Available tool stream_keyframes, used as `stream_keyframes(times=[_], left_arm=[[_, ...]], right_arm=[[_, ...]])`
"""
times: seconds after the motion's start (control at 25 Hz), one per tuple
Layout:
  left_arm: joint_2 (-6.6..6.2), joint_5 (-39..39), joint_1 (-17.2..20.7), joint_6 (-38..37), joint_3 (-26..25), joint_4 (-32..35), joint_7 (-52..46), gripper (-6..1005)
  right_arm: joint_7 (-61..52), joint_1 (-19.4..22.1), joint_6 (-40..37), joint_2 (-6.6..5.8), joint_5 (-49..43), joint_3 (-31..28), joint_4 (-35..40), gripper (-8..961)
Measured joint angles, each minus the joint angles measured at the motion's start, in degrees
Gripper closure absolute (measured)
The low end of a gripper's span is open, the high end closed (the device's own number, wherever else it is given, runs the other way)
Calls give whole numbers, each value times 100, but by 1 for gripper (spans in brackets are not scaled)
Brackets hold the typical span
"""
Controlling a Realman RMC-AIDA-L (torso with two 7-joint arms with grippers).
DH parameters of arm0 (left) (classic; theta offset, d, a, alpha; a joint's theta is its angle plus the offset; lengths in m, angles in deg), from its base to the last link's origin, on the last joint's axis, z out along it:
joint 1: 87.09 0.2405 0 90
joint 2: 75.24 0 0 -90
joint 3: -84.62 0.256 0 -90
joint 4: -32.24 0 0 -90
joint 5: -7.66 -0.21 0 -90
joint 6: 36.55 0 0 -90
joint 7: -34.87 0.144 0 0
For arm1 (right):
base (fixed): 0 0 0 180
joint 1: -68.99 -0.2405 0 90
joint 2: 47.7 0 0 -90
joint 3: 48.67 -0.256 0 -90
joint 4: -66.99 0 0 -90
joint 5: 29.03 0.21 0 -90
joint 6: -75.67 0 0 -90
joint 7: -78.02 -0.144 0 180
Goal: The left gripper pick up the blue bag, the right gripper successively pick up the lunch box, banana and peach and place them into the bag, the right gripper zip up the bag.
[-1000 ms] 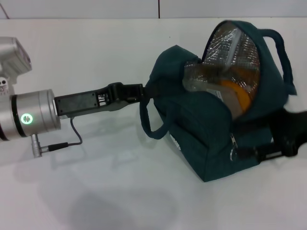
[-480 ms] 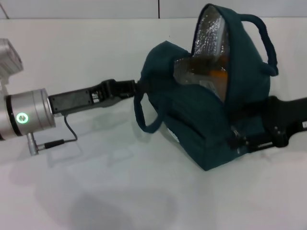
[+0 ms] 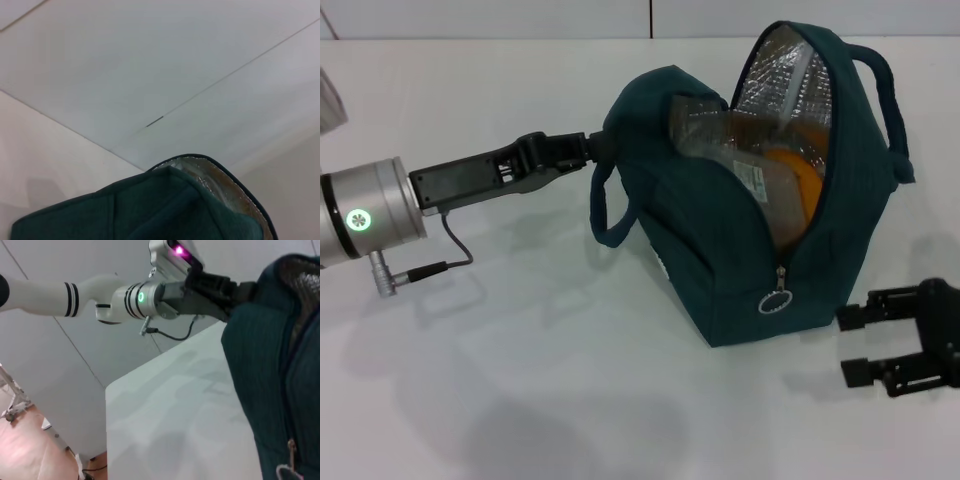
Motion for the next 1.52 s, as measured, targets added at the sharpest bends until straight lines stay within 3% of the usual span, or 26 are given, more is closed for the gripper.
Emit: stream_keyframes(times=[0.4, 0.56, 1.0, 1.52], left_arm=[[-29, -25, -41, 7, 26, 6, 0, 924], [-30, -31, -38, 6, 29, 6, -1, 924], [-30, -36, 11, -9, 29, 5, -1, 923], [-35, -45, 27, -40, 29, -19, 4, 922]], right_arm=[[209, -103, 714, 357, -307, 30, -16, 219], [251, -268, 982, 446, -421, 97, -24, 220], [469, -612, 1501, 509, -295, 309, -339, 220], [654, -634, 1679, 505, 70, 399, -517, 221]])
